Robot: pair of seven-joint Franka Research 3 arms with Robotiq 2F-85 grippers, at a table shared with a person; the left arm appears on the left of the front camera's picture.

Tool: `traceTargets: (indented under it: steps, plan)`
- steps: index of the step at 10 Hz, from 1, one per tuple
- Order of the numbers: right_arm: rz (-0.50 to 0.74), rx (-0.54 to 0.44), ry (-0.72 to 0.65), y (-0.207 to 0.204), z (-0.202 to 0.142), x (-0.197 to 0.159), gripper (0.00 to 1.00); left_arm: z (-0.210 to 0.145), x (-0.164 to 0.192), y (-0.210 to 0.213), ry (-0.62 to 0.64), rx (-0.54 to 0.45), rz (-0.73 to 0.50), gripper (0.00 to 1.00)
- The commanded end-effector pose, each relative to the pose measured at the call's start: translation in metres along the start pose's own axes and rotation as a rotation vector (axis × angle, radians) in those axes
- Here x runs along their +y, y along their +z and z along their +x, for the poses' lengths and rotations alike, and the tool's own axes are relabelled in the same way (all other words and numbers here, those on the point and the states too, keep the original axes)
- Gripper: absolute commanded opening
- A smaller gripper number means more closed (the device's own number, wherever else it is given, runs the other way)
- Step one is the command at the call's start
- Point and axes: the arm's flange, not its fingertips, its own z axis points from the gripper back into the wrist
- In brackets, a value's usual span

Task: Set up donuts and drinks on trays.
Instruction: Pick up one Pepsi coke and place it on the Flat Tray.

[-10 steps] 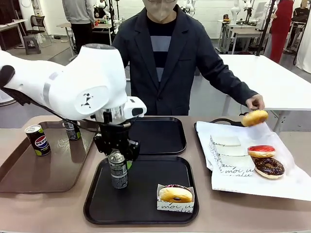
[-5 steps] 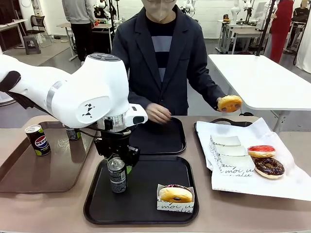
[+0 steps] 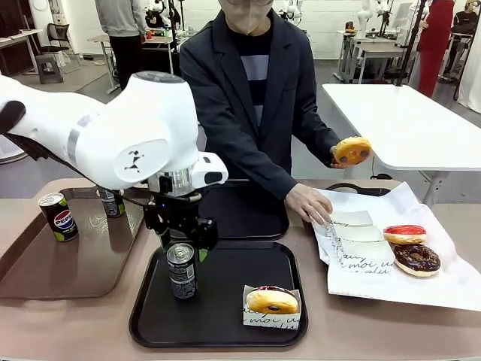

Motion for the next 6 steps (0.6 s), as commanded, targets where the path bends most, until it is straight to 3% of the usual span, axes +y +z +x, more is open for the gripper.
traceTargets:
  steps: [1, 3, 6]
  plan:
    - [0.014, 0.001, 0.004, 0.001, 0.000, 0.000, 1.00, -0.011, 0.007, 0.037, -0.016, -0.028, 0.006, 1.00]
    - [0.014, 0.001, 0.004, 0.001, 0.000, 0.000, 1.00, -0.018, 0.007, 0.069, -0.016, -0.066, 0.015, 1.00]
    - [0.014, 0.001, 0.004, 0.001, 0.000, 0.000, 1.00, -0.019, 0.012, 0.075, 0.022, -0.021, 0.042, 1.00]
